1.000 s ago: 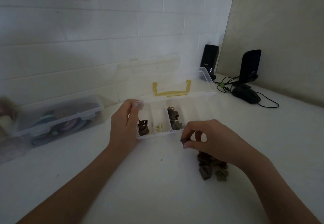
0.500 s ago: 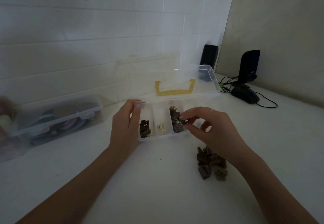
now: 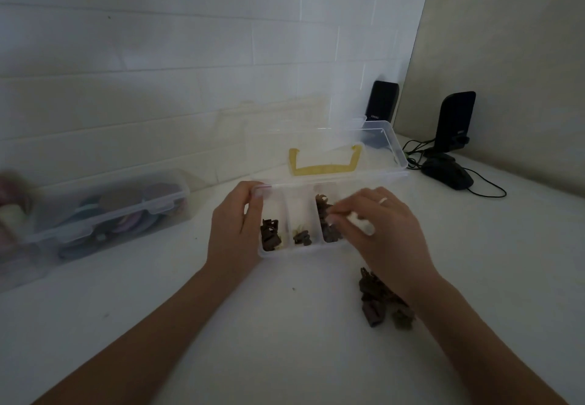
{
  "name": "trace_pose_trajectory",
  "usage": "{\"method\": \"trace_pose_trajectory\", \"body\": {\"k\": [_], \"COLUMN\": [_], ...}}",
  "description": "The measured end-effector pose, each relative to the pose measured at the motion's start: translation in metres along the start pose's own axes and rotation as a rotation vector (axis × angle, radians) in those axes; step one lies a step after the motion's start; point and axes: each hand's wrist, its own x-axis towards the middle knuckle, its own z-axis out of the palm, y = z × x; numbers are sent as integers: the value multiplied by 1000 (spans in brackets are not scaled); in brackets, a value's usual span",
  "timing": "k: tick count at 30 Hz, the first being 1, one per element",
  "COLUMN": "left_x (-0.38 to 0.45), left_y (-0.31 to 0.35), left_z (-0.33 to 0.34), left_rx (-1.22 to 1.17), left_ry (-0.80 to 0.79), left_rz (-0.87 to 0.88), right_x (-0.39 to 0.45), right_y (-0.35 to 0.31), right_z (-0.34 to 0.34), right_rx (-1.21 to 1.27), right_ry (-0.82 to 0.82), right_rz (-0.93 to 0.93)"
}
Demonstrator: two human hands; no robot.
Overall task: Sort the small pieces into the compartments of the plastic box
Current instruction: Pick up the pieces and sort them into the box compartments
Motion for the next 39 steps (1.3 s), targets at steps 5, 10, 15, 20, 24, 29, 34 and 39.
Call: {"method": "trace_pose_trajectory", "body": {"k": [5, 10, 15, 20, 24, 29, 34, 39], "left_x": [1, 5, 8, 8, 9, 9, 9, 8], "left_y": [-1, -7, -14, -18, -20, -21, -20, -18], "left_z": [-2, -5, -6, -7, -6, -6, -5, -6], "left_rx": [18, -7, 4, -24, -9, -25, -35, -14], "left_ry": [20, 48, 60, 71, 73, 82, 85, 74], "left_rz": [-28, -72, -112, -149, -143, -145, -148, -137], "right_x": [-2, 1, 1, -7, -9, -8, -4, 3], "right_y": [29, 32, 35, 33, 38, 40, 35, 26], "right_z": [-27, -35, -43, -32, -37, -36, -29, -27], "right_rx": [-41, 1, 206, 192, 150, 213, 244, 483], "right_ry": [-350, -288, -483, -980, -1024, -995, -802, -544], "right_rz": [175, 146, 156, 243, 297, 207, 118, 193]}}
